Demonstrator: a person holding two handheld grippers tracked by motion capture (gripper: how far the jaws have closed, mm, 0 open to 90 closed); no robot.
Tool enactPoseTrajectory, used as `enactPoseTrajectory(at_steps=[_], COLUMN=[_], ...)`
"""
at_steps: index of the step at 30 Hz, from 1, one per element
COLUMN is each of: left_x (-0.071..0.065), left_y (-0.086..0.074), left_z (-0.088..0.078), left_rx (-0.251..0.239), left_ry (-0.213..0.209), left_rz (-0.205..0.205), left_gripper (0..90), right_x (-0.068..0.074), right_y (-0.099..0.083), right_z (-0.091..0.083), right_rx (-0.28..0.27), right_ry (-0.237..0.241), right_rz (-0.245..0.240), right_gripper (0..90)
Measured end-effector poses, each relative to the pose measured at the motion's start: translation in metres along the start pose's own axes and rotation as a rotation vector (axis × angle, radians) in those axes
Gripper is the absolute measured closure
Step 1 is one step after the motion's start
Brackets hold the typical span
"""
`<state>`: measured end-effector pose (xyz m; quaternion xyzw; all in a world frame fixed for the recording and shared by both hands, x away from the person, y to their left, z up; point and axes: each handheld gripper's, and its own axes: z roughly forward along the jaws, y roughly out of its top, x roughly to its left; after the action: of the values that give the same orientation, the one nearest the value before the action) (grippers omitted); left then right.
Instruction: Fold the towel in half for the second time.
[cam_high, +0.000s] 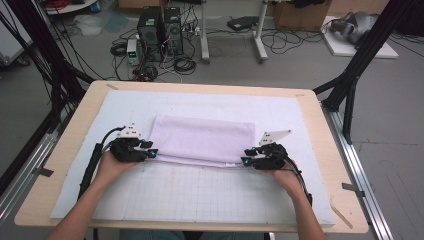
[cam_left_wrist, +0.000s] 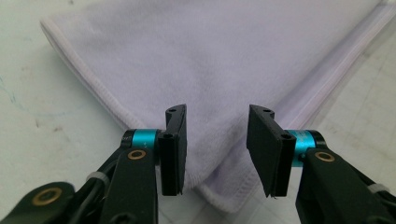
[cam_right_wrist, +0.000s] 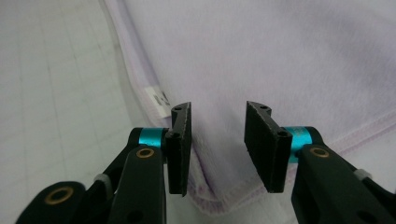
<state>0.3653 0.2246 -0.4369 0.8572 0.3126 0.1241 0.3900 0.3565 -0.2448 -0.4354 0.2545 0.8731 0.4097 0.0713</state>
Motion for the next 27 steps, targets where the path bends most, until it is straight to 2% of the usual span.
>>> enactPoseTrajectory(at_steps=[2,5,7,8,10,11,12,16,19,23,25,26,27], left_x=[0.000,-0.003,-0.004,-0.004,-0.004,-0.005,-0.006,-0.008,-0.011,-0.019,-0.024,-0.026,-0.026], left_y=[-0.001,-0.001,0.000,0.000,0.001,0.002,0.003,0.009,0.013,0.008,0.003,-0.002,-0.005], left_z=[0.001,0.001,0.002,0.002,0.001,-0.001,-0.003,-0.017,-0.028,-0.033,-0.031,-0.029,-0.027], left_rx=[-0.009,0.000,0.001,-0.002,-0.007,-0.010,-0.016,-0.091,-0.133,-0.107,-0.083,-0.059,-0.041], left_ry=[0.005,0.024,0.041,0.043,0.043,0.048,0.054,0.055,0.053,0.034,0.018,0.008,-0.002], left_rz=[0.001,0.020,0.030,0.026,0.031,0.033,0.035,0.019,0.015,0.040,0.059,0.052,0.051], left_gripper=[58.3,59.1,66.4,69.5,79.7,83.7,84.6,85.1,85.1,85.2,84.2,82.2,76.9], right_x=[0.000,0.003,0.005,0.006,0.006,0.005,0.005,0.002,0.002,0.011,0.016,0.016,0.015], right_y=[-0.003,-0.002,-0.002,-0.001,0.000,0.000,0.001,0.008,0.016,0.019,0.011,0.009,0.003], right_z=[0.003,0.003,0.004,0.004,0.004,0.004,0.003,-0.011,-0.025,-0.033,-0.031,-0.030,-0.025], right_rx=[0.030,0.037,0.044,0.047,0.053,0.045,0.036,-0.032,-0.071,-0.054,-0.016,-0.014,0.008], right_ry=[-0.004,-0.021,-0.029,-0.033,-0.038,-0.033,-0.031,-0.037,-0.042,-0.022,-0.012,0.004,0.048], right_rz=[-0.005,-0.026,-0.043,-0.045,-0.059,-0.056,-0.049,-0.035,-0.043,-0.071,-0.081,-0.075,-0.050], right_gripper=[60.0,59.7,60.7,63.8,78.5,83.5,84.7,85.9,85.9,85.9,85.0,83.0,77.6])
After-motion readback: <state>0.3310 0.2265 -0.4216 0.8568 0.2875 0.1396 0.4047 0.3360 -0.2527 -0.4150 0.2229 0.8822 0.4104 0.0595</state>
